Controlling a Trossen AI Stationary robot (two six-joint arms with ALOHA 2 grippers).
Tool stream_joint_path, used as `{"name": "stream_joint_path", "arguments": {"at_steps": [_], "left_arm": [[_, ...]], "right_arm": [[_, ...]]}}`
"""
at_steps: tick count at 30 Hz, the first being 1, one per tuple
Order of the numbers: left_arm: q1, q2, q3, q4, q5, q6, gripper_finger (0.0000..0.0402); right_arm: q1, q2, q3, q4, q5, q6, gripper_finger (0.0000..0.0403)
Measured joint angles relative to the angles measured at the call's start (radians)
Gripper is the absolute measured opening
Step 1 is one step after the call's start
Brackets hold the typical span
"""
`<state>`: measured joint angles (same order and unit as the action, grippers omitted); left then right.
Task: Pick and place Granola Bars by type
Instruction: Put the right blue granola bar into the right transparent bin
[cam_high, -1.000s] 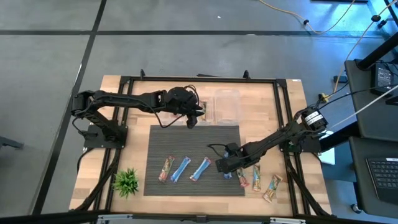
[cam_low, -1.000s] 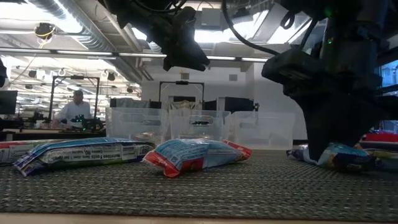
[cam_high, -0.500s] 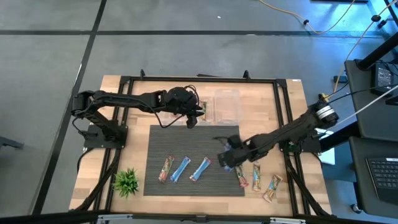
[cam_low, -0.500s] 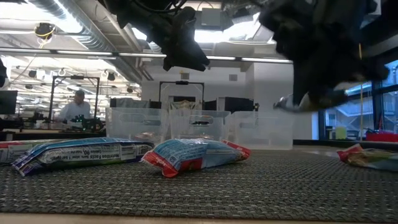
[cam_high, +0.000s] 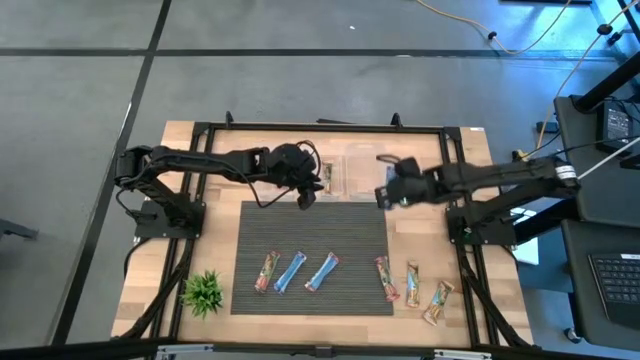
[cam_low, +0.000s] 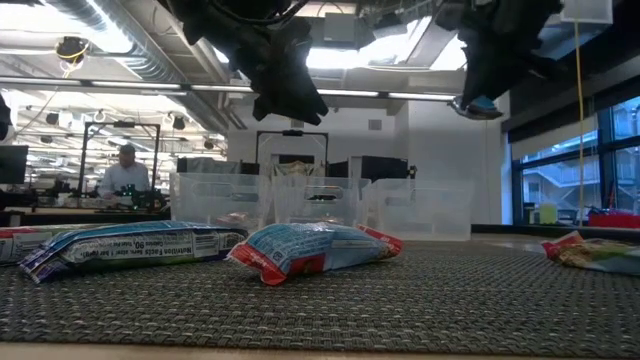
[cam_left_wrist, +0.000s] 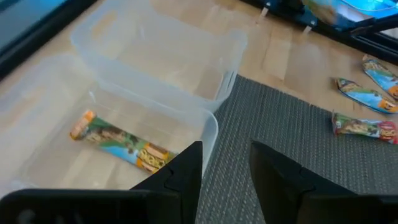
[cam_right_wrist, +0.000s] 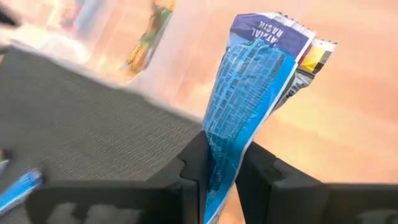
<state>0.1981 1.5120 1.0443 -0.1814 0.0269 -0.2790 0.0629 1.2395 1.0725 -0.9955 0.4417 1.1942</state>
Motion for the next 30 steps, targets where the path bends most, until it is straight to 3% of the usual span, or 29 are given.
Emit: {"name": "stream_joint_path", "arguments": {"at_steps": [7,13,22,30], "left_arm": [[-0.043,0.000,0.000,0.000,-0.023,-0.079,0.0124],[-0.122,0.000,0.000,-0.021,-0.203,-0.177,0.0123],[-0.253,0.000,0.000,-0.087,-0.385,-0.344,0.0124],[-0.351,0.000,0.000,-0.224,-0.478,-0.535,0.0125]], "right_arm": [[-0.250,0.031,0.000,0.107,-0.132,-0.341,0.0068],[-0.389,0.122,0.000,0.243,-0.244,-0.540,0.0068],[-0.454,0.324,0.000,0.314,-0.289,-0.676,0.0068],[-0.459,0.461,0.000,0.352,-0.305,-0.733,0.0068]]}}
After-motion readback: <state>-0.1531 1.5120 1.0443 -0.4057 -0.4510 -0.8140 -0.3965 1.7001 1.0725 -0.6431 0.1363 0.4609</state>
